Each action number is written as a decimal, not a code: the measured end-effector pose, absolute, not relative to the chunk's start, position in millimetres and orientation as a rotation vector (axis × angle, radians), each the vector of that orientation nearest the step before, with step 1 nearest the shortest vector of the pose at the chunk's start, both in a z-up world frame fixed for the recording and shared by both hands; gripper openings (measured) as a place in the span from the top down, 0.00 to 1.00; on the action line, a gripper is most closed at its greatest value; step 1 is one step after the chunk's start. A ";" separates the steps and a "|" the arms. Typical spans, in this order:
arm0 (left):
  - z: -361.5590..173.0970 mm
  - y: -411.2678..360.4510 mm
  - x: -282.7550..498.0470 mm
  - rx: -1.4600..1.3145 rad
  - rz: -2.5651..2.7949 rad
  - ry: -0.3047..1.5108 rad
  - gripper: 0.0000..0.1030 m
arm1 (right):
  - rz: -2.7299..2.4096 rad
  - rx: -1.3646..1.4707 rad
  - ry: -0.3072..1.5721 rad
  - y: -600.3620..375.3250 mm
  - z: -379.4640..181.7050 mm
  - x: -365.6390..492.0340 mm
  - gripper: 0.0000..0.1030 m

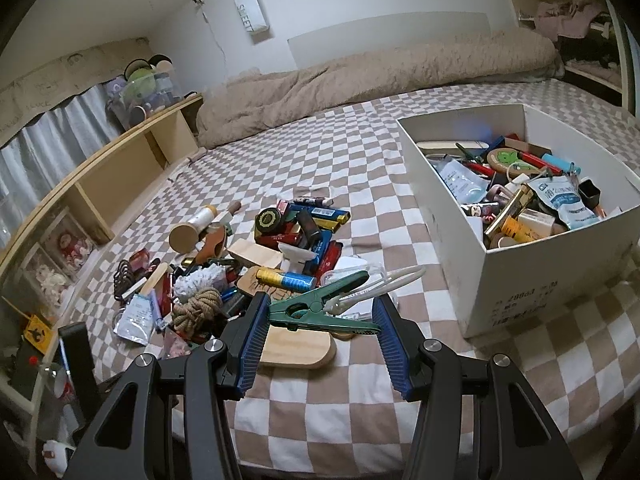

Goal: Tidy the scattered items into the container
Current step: 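Lift the pink-item bag with the left tool while the right carries the clothespin, then carry the bag and clothespin over the white shoebox with both tools, then open both tools to drop the bag and clothespin into the shoebox, then move both open tools back from the shoebox toward the pile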

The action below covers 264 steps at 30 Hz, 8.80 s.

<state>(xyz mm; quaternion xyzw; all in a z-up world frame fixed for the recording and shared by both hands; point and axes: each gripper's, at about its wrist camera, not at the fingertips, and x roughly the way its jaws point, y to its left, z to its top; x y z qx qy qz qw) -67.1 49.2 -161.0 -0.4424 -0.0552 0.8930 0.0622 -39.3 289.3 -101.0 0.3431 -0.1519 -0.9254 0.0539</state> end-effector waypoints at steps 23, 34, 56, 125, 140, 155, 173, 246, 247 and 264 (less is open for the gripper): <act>-52.6 43.5 -51.0 -0.942 2.711 -0.304 0.72 | -2.797 0.925 -0.468 290.3 -69.8 -36.0 0.48; 3.4 84.3 -61.1 -0.750 2.640 -0.258 0.72 | -2.848 0.813 -0.405 305.5 -34.7 -35.5 0.48; 34.3 209.7 -108.9 -0.653 2.422 -0.163 0.72 | -3.055 0.705 -0.508 431.6 5.5 -41.2 0.48; -67.9 409.6 -261.7 -1.296 2.127 0.057 0.11 | -2.929 1.243 -0.358 510.5 -84.8 -90.8 0.15; -36.4 386.5 -233.5 -1.203 2.172 0.136 0.11 | -2.946 1.200 -0.367 498.0 -64.8 -79.2 0.15; -2.8 347.0 -193.3 -1.069 2.248 0.177 0.00 | -3.058 1.110 -0.438 501.5 -32.2 -60.2 0.07; 8.3 314.5 -146.2 -1.005 2.278 0.206 0.00 | -3.179 1.084 -0.368 483.6 -25.5 -34.9 0.00; 29.9 26.6 -118.3 -1.046 2.665 -0.001 0.00 | -2.871 0.978 -0.144 249.9 -5.0 -82.7 0.00; 30.7 24.6 -118.1 -1.045 2.668 -0.002 0.00 | -2.869 0.979 -0.141 248.7 -4.8 -83.2 0.00; -3.3 6.4 -117.8 -1.084 2.657 0.007 0.00 | -2.824 1.034 -0.109 240.3 -35.3 -88.6 0.00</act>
